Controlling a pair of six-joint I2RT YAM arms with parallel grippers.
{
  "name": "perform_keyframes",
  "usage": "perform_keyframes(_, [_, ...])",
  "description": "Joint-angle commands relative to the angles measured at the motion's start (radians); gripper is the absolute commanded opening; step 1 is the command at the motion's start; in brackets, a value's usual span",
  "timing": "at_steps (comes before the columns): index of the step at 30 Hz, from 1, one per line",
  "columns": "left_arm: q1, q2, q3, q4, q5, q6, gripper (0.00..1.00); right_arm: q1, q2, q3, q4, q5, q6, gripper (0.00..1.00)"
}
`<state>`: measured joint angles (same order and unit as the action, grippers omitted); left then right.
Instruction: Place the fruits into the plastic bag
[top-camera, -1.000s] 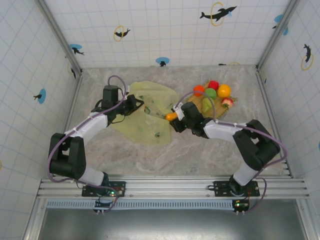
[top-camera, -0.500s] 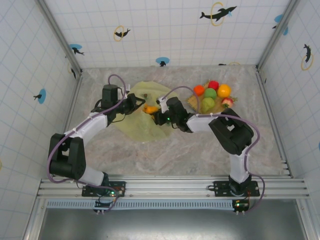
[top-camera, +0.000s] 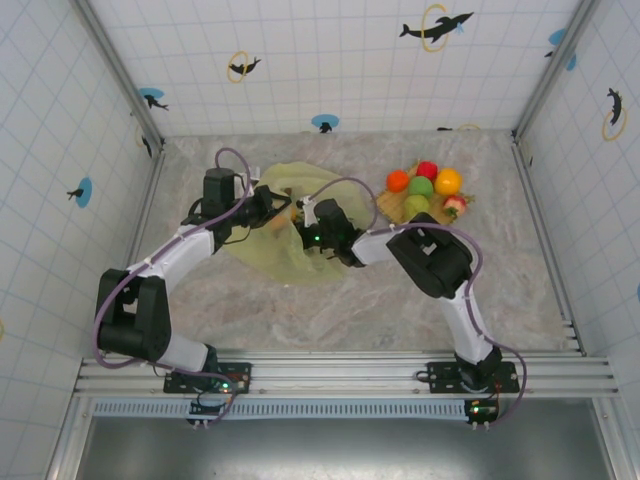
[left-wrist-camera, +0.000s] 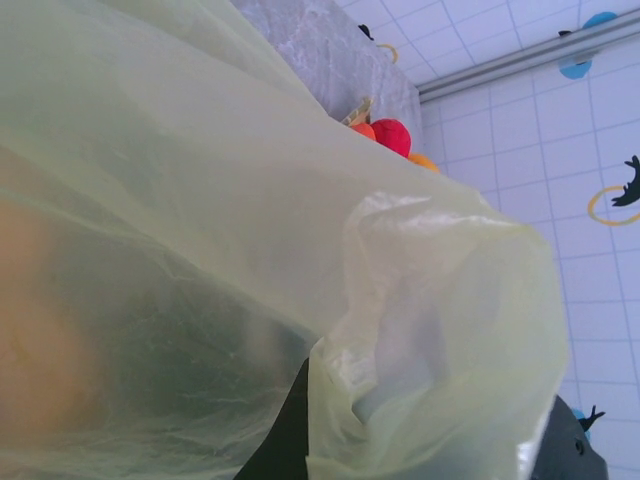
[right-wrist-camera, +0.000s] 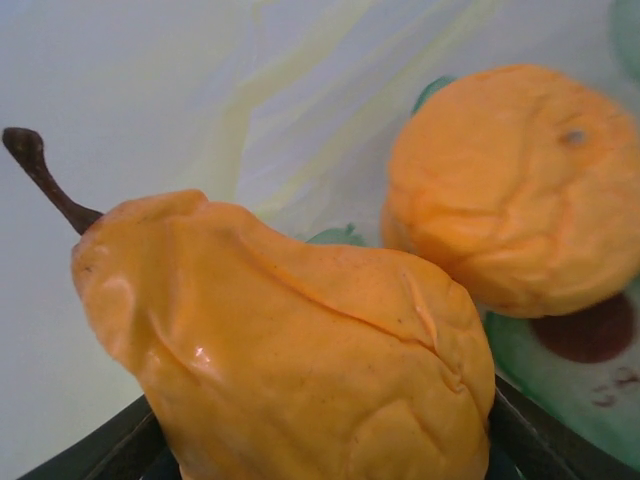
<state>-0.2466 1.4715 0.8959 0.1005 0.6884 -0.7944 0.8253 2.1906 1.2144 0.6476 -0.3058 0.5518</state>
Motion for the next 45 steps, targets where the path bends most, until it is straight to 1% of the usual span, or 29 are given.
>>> perform_keyframes(1, [0.007, -0.021, -0.013, 0.013, -0.004, -0.01, 0.0, 0.016, 0.006, 0.027, 0.053, -0.058, 0.012, 0.7])
perform_keyframes(6, [0.008, -0.018, -0.015, 0.01, -0.012, -0.008, 0.0, -0.008, -0.029, -0.028, 0.044, -0.064, 0.01, 0.82])
perform_keyframes(15, [0.012, -0.009, -0.014, -0.002, -0.024, 0.0, 0.0, -0.045, -0.111, -0.116, 0.054, -0.07, -0.025, 0.97])
perform_keyframes(20, [0.015, -0.013, -0.014, -0.01, -0.036, 0.007, 0.0, -0.057, -0.175, -0.163, 0.009, -0.06, -0.065, 0.98])
perform_keyframes(25, [0.016, -0.014, -0.014, -0.013, -0.041, 0.011, 0.0, -0.071, -0.271, -0.197, -0.159, 0.07, -0.154, 0.98])
perform_keyframes(27, [0.017, -0.015, -0.014, -0.015, -0.047, 0.015, 0.0, -0.079, -0.305, -0.213, -0.211, 0.122, -0.159, 0.97])
perform_keyframes(29, [0.018, -0.014, -0.014, -0.019, -0.053, 0.02, 0.0, -0.092, -0.344, -0.254, -0.21, 0.158, -0.133, 0.97])
perform_keyframes(34, [0.018, -0.001, -0.014, -0.024, -0.058, 0.027, 0.0, -0.127, -0.438, -0.371, -0.099, 0.138, -0.015, 0.95])
perform_keyframes(37, [0.019, 0.005, -0.012, -0.027, -0.061, 0.031, 0.0, -0.14, -0.502, -0.43, -0.045, 0.13, 0.017, 0.95])
perform_keyframes(41, [0.018, 0.016, -0.012, -0.031, -0.066, 0.035, 0.0, -0.155, -0.578, -0.474, -0.035, 0.104, -0.003, 0.96])
perform_keyframes(45, [0.017, 0.023, -0.009, -0.036, -0.069, 0.038, 0.0, -0.169, -0.657, -0.509, -0.074, 0.079, -0.073, 0.95])
